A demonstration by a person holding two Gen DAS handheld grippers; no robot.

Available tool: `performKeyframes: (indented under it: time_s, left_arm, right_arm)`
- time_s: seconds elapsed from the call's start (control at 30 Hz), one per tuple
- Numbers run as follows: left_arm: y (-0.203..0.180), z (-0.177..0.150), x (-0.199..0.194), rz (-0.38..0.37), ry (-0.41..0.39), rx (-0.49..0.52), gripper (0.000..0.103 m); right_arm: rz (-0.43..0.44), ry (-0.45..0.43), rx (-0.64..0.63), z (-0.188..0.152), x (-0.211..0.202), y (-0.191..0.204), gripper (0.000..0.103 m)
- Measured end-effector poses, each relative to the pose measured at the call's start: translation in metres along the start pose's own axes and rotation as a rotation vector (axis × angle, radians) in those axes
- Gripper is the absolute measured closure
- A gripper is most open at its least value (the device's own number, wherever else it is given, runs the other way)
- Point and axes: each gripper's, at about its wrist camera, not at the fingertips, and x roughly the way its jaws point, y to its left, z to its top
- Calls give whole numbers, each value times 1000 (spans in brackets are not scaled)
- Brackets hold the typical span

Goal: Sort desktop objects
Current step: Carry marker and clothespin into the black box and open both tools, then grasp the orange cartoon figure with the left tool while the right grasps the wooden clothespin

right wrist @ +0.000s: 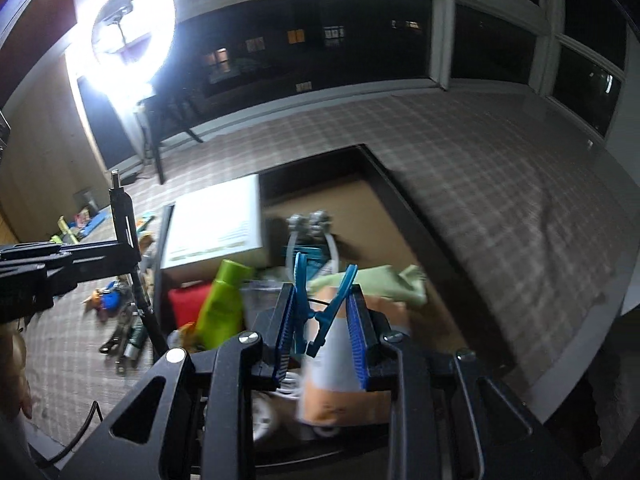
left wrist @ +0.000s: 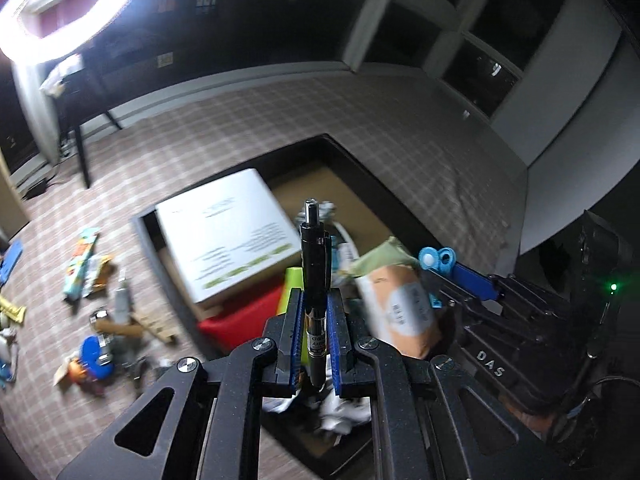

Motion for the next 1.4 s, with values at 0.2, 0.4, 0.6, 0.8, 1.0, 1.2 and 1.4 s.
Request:
performKeyframes:
  time_s: [0.2, 0.4, 0.6, 0.8, 1.0, 1.2, 1.4]
  left_arm:
    - [-30, 7, 19, 36, 18, 43, 76]
    - [-18, 4, 17, 85, -3, 36, 64]
    - [17, -2, 7, 121, -14, -9, 64]
    - [71, -17, -13, 167, -16, -77, 64]
    - [132, -41, -39, 233, -21, -138, 64]
    - [187, -69, -57, 283, -16, -190, 64]
    - [218, -95, -56, 289, 15, -189, 60]
  right_arm:
    - [-26, 25, 0, 2, 7, -15, 76]
    - [-36, 12, -29, 6, 6, -8, 61]
    - [21, 0, -54, 14, 7, 15, 61]
    - [116, 1, -157, 21, 11, 62, 61]
    - [210, 23, -305, 22, 22, 124, 61]
    - [292, 93, -458, 18, 44, 178, 61]
    - [321, 172, -575, 10, 73, 219, 61]
